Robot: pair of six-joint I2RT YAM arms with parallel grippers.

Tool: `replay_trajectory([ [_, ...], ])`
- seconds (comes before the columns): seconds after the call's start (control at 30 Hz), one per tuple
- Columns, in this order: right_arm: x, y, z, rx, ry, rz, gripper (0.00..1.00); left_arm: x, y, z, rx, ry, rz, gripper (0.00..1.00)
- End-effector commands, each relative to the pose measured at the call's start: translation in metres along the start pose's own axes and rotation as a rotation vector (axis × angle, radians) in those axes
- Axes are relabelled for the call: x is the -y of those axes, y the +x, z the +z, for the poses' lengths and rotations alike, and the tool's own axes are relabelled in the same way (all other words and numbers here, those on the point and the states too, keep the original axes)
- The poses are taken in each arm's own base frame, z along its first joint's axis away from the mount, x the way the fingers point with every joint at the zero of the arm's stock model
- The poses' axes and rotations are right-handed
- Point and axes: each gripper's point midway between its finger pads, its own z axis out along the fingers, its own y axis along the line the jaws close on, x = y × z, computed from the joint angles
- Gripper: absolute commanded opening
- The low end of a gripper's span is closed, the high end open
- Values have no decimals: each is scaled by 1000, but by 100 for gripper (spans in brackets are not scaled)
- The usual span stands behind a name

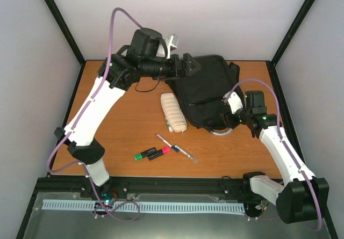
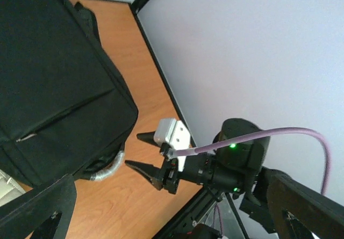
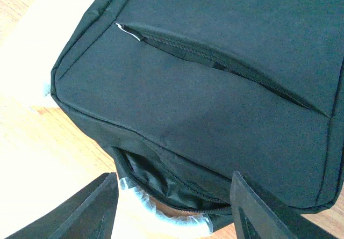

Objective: Pack the student bag
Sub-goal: Place the book in the student bag, then adjust the student bag at the center of the board.

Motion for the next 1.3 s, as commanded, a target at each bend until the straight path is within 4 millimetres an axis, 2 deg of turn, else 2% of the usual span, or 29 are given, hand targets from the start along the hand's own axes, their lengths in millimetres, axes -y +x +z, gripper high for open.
replay_trajectory([
  [0.0, 4, 2, 3, -4, 15, 12, 60, 5, 6, 13, -68, 80, 3, 100],
  [0.1, 4, 1, 2, -1, 18, 10, 60, 1, 13, 28, -71, 130, 135, 100],
  [0.13, 4, 0, 1, 3, 19, 7, 60, -9, 16, 35, -54, 110, 170, 100],
  [0.27, 3, -1, -1, 12, 16, 1, 60, -68, 11, 51, 89, -101, 239, 100],
  [0.33, 2, -3, -3, 21, 15, 0, 60, -96, 17, 62, 92, -194, 270, 100],
  [0.43, 1, -2, -5, 22, 17, -6, 60, -124, 23, 77, 74, -285, 274, 100],
  [0.57, 4, -3, -7, 27, 37, -8, 60, -153, 19, 81, 148, -397, 269, 100],
  [0.67, 5, -3, -9, 34, 49, -15, 62, -201, 20, 86, 165, -614, 147, 100],
  [0.73, 7, -2, -9, 31, 60, -14, 63, -216, 27, 109, 55, -636, 190, 100],
  [0.8, 8, 0, -7, 19, 68, -13, 65, -242, 27, 126, 1, -713, 211, 100],
  [0.9, 11, 4, -3, -1, 77, -9, 67, -276, 13, 145, 43, -790, 170, 100],
  [1.0, 10, 8, 1, -21, 66, -8, 68, -305, 2, 158, 79, -770, 56, 100],
  [1.13, 10, 11, 4, -32, 59, -9, 68, -336, -4, 186, 58, -707, -23, 100],
  [1.27, 8, 12, 5, -33, 48, -15, 69, -346, -12, 220, 16, -624, 8, 97],
])
